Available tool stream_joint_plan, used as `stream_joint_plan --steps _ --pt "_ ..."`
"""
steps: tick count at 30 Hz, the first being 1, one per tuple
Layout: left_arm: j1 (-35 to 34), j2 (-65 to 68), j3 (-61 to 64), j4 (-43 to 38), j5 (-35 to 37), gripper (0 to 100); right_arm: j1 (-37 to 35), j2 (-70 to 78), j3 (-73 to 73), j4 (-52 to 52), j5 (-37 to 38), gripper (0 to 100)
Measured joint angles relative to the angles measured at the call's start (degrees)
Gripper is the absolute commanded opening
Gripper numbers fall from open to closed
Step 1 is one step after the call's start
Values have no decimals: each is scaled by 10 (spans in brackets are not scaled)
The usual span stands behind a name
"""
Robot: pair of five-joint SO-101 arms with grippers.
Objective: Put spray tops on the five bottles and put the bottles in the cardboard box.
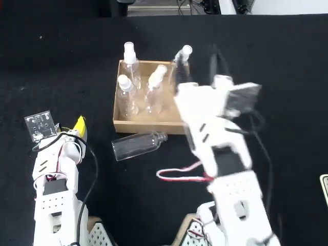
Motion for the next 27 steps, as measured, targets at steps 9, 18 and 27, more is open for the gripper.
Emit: stream_joint_plan --steps 9,18,27 --pt "0 0 0 0 0 227 61 -122 -51 383 39 180" --pt "57 1 -53 158 -88 224 104 -48 -71 544 84 223" --pt "210 1 -254 451 -242 227 174 -20 38 511 84 223"
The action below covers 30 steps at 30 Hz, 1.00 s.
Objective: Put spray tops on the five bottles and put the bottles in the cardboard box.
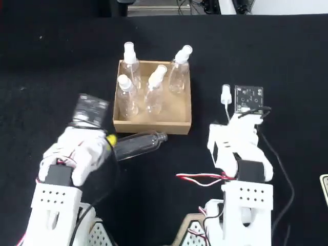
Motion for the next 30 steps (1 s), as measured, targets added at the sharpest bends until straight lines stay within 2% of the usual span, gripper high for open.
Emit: stream_joint_plan --steps 4,9,15,22,30 --pt "62 0 -34 62 -44 227 4 0 29 -26 0 223" --pt "59 41 -46 64 -59 227 4 0 42 -30 -1 223" --pt "-59 164 -48 -36 -58 226 4 0 51 -30 -1 223" --pt "-72 282 -48 -127 -59 225 4 0 51 -30 -1 223" --pt "24 296 -48 -108 -21 224 4 0 51 -31 -1 223"
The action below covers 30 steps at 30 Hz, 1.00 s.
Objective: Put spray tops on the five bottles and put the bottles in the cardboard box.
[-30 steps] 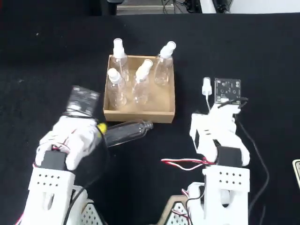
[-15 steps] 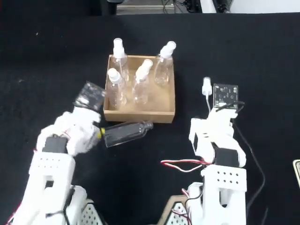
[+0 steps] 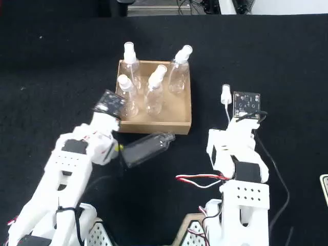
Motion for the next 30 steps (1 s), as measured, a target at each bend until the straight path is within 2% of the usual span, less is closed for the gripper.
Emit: stream_joint_plan --steps 5,11,18,23,27,30 --pt "25 1 14 37 2 224 0 0 0 0 0 223" --pt "33 -13 14 137 5 224 0 0 0 -1 0 223" --pt "33 -151 -16 253 5 227 0 0 0 -1 0 223" --pt "45 -256 -90 338 -50 227 0 0 0 -1 0 223" --pt "85 -269 -110 359 -67 227 3 0 0 -1 0 223" --pt "91 -241 -110 358 -67 225 3 0 0 -1 0 223"
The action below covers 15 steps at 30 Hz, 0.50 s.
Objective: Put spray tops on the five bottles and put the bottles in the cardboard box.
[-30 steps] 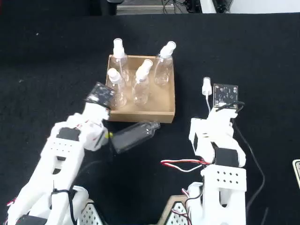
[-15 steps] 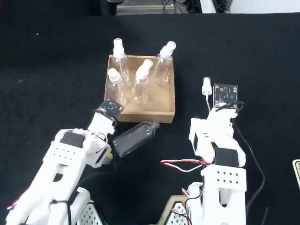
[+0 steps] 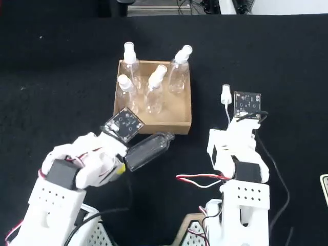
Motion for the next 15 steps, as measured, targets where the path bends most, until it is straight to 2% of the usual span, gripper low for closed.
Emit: stream_joint_plan --steps 6,15 --pt "-26 70 12 -116 -1 224 0 0 0 0 0 223" --pt "-53 87 131 -260 12 224 1 0 0 0 0 223"
